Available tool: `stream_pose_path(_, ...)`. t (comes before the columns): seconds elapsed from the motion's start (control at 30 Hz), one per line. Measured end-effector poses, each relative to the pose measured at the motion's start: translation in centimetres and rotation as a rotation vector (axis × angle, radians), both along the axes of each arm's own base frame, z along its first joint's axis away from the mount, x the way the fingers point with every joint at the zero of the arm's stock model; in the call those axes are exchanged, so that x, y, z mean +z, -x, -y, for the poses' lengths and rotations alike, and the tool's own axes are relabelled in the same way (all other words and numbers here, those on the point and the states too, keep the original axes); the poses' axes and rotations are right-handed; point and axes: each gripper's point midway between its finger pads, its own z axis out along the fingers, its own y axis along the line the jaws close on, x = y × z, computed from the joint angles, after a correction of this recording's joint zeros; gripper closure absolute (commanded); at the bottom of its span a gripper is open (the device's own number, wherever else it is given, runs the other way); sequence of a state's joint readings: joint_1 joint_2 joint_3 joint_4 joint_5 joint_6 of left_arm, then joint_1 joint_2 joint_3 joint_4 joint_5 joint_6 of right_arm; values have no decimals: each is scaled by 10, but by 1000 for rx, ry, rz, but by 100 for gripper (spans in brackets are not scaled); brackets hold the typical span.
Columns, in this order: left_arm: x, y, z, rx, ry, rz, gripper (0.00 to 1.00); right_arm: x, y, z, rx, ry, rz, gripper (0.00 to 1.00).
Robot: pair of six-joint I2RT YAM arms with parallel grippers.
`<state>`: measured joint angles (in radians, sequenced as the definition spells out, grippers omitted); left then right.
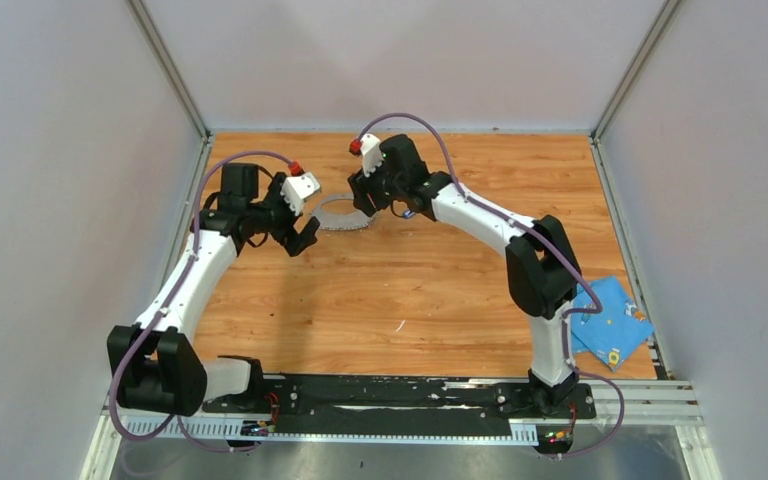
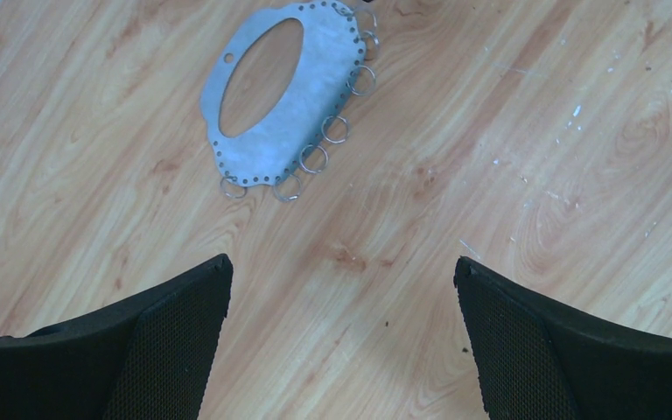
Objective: Put the keys on the keyring
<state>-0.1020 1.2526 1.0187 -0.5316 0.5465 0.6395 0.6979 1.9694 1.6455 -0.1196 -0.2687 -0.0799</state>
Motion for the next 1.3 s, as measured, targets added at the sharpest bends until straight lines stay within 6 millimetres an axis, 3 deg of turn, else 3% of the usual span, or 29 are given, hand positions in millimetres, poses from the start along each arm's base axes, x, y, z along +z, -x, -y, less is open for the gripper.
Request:
stream_pose_path(0.13, -10, 4, 1, -22, -18, -37, 0, -52, -25, 18, -71, 60, -77, 27)
stream_pose_path(0.27, -26, 4, 2, -28, -33, -88, 0, -111, -38, 35, -115, 139, -168, 34)
stream_pose_path(0.37, -33, 4, 1, -29, -47, -104, 0, -134, -40, 39, -125, 173, -210, 40)
stream_pose_path(0.63, -34, 4, 3, -37, -64, -100, 2, -114, -59, 25, -118, 137, -157, 57)
stream_pose_path(0.9, -36, 3, 3, -36, -67, -105, 4, -127, -55, 27, -109, 156, -184, 58)
stream_pose_path(1.13, -37, 4, 4, -35, -66, -109, 5, -130, -54, 27, -107, 162, -186, 70)
stream_pose_path(1.23, -37, 4, 5, -38, -65, -110, 6, -132, -54, 27, -105, 167, -187, 70)
stream_pose_path(1.3, -37, 4, 6, -38, -65, -110, 6, -134, -54, 28, -102, 171, -186, 64)
